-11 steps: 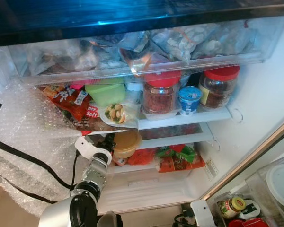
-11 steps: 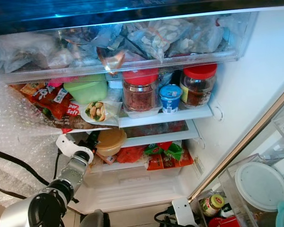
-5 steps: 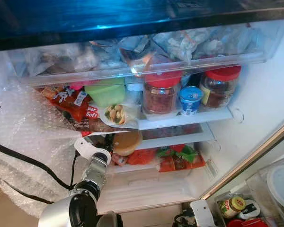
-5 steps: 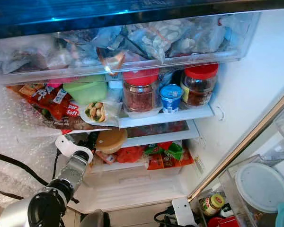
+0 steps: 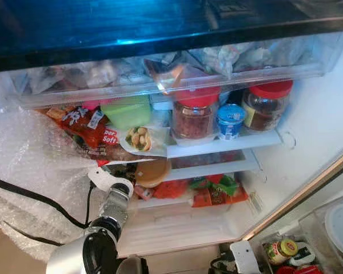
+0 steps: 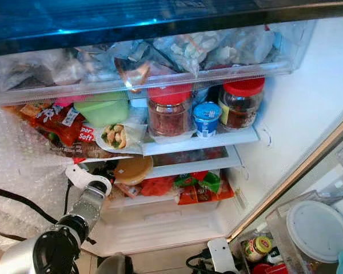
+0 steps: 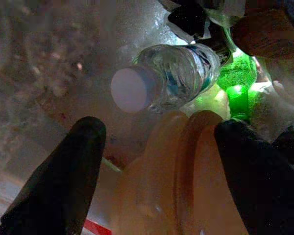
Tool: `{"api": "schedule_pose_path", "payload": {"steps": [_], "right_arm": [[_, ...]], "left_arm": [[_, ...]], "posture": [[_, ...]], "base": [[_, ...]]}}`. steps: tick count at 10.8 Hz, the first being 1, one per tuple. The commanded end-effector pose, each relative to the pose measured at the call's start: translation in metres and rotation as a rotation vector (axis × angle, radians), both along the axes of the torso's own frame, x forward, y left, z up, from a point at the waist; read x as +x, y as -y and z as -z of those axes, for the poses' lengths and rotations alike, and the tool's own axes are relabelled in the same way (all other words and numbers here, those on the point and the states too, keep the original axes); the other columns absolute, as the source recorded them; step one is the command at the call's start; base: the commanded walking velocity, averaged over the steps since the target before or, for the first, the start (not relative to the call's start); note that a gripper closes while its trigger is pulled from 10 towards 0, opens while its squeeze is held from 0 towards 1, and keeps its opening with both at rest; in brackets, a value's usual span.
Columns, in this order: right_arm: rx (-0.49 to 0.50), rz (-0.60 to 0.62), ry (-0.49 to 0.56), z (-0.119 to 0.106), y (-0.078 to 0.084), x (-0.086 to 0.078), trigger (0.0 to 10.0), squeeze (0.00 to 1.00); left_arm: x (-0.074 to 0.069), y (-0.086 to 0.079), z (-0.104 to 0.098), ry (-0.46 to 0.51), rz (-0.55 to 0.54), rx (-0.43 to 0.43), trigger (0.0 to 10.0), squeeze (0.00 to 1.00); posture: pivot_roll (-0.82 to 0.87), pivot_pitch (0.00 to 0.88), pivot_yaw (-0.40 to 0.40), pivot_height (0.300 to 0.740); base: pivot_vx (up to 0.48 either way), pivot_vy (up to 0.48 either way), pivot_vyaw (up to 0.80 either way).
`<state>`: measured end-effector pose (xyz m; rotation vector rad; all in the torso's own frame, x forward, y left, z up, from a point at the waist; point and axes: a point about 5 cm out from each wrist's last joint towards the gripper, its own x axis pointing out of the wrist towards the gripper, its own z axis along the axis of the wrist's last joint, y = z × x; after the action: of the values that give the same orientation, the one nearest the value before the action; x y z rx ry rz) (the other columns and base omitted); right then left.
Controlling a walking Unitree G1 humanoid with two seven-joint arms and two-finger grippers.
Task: Restocking fridge
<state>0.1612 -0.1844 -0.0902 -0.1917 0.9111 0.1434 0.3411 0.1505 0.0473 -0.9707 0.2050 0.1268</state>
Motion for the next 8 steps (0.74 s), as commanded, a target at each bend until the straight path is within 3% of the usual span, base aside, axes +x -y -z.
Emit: {"api": "schedule_pose_path", "payload": {"steps": [1,2,3,5,8], "right_arm": [[0.004,0.017,-0.082,0.01,-0.001,-0.022,10.0,0.0],[0.005,0.017,-0.081,0.01,-0.002,-0.022,10.0,0.0],[0.006,0.017,-0.081,0.01,-0.002,-0.023,10.0,0.0],[0.008,0.016,-0.082,0.01,-0.003,-0.024,10.0,0.0],[0.01,0.021,-0.072,0.009,-0.004,-0.019,10.0,0.0]], "left_arm": [[0.005,-0.004,-0.008,0.04,0.0,-0.004,10.0,1.0],[0.005,-0.002,-0.008,0.055,0.017,-0.01,10.0,0.69],[0.001,0.003,-0.005,0.069,0.07,0.027,10.0,0.0],[-0.01,0.004,0.008,0.054,0.089,0.021,10.0,0.0],[-0.014,-0.001,0.011,0.07,0.079,0.037,10.0,0.0]], "posture": [[-0.13,0.112,0.043,0.67],[-0.13,0.111,0.044,0.67],[-0.12,0.11,0.045,0.67],[-0.11,0.107,0.045,0.67],[-0.11,0.104,0.048,0.67]], "base": [[0.0,0.0,0.0],[0.0,0.0,0.0],[0.0,0.0,0.0],[0.0,0.0,0.0],[0.0,0.0,0.0]]}}
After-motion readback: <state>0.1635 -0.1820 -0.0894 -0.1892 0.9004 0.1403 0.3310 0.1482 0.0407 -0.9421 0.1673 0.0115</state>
